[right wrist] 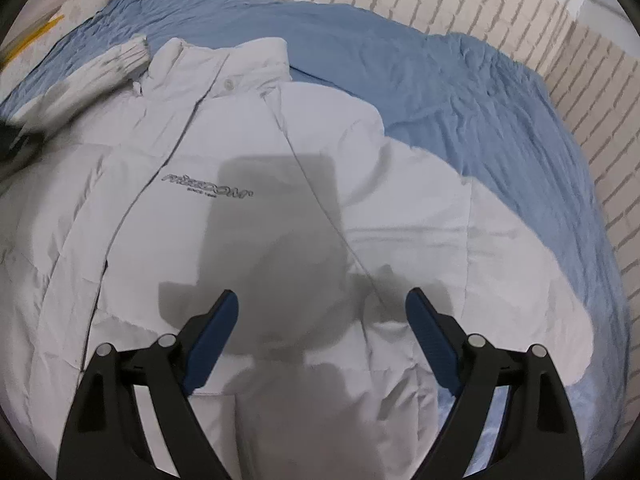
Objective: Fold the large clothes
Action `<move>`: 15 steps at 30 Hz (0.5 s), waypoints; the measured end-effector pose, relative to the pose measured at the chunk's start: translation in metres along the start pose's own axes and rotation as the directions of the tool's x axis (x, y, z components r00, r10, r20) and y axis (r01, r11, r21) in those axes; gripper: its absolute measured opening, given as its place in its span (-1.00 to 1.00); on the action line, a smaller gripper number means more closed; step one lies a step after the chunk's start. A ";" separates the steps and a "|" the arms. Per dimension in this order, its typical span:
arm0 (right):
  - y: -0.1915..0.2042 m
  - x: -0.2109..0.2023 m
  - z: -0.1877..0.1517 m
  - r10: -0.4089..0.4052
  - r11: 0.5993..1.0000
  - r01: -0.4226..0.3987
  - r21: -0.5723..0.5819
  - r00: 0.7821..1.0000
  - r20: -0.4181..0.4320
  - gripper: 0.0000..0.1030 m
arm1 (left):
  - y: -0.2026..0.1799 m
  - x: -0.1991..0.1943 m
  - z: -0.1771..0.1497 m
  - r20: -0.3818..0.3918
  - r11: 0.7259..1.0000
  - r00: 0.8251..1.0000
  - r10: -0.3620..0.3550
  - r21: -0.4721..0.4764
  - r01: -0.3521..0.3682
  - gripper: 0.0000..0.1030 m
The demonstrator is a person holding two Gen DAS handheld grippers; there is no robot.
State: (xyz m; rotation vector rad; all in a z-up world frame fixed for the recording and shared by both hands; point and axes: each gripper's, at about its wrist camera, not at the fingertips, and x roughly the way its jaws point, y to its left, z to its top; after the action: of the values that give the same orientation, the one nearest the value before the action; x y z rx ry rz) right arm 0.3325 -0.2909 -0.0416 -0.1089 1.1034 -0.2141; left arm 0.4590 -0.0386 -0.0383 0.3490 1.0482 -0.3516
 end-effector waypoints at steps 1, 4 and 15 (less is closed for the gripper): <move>-0.002 0.001 -0.001 0.011 1.000 -0.011 0.016 1.000 -0.003 0.67 | -0.009 -0.005 -0.007 -0.003 0.999 0.999 -0.034 0.020 0.035 -0.73; -0.006 0.001 -0.003 0.033 0.998 -0.033 0.051 0.999 -0.004 0.67 | -0.032 -0.017 -0.023 0.005 0.995 0.997 -0.076 0.060 0.075 -0.73; -0.002 -0.017 -0.002 0.067 0.993 -0.069 0.097 0.997 0.030 0.67 | -0.039 -0.070 -0.044 0.143 0.996 0.987 -0.074 -0.040 0.080 0.91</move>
State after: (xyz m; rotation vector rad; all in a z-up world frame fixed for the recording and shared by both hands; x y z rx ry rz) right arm 0.3229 -0.2893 -0.0277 0.0137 1.0668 -0.2046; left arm 0.3763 -0.0456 -0.0010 0.2394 0.9306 -0.4152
